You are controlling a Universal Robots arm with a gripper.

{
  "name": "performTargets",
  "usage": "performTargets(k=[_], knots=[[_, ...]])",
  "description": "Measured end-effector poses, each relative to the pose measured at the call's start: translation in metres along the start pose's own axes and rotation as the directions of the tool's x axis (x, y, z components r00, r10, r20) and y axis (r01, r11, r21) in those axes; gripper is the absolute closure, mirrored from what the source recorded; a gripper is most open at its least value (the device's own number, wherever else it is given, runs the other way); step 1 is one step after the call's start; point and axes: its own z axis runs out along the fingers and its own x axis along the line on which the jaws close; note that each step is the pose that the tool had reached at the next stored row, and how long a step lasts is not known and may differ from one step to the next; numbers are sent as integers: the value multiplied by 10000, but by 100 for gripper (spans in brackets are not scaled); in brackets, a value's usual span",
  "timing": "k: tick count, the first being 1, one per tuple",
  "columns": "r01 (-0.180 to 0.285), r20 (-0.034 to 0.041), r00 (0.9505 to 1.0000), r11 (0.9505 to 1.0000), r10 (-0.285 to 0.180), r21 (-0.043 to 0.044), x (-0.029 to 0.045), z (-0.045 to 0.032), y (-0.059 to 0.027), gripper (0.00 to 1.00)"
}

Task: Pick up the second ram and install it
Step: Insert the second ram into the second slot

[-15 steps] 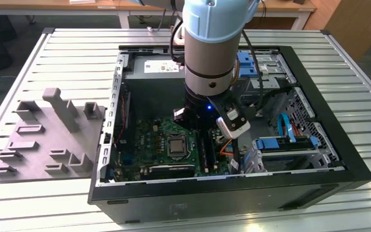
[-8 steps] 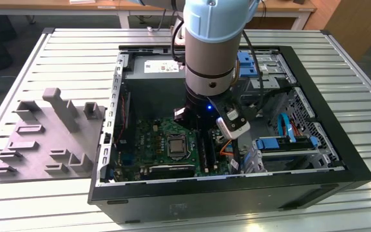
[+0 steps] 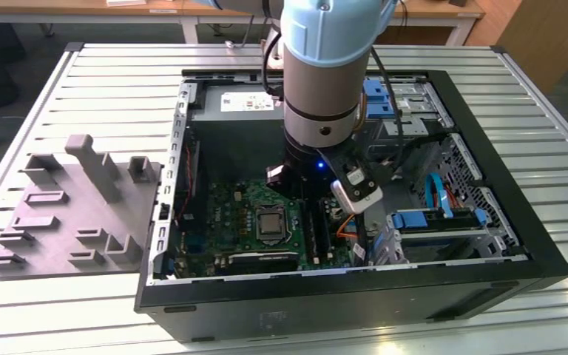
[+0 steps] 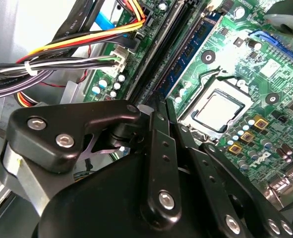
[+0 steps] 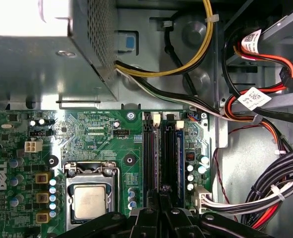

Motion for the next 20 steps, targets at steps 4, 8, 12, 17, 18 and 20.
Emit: performTargets(k=[4, 8, 12, 17, 18, 20], knots=[[0, 1, 10000, 10000, 0, -2, 0, 2, 0, 87], [-3, 0, 10000, 10000, 3, -53, 0, 2, 0, 87], [-4, 0, 10000, 10000, 4, -69, 0, 3, -2, 87], [-4, -1, 10000, 10000, 4, -67, 1, 12, -6, 87], [-4, -1, 10000, 10000, 4, -66, 1, 15, -8, 87], [-4, -1, 10000, 10000, 4, -66, 1, 22, -10, 87]])
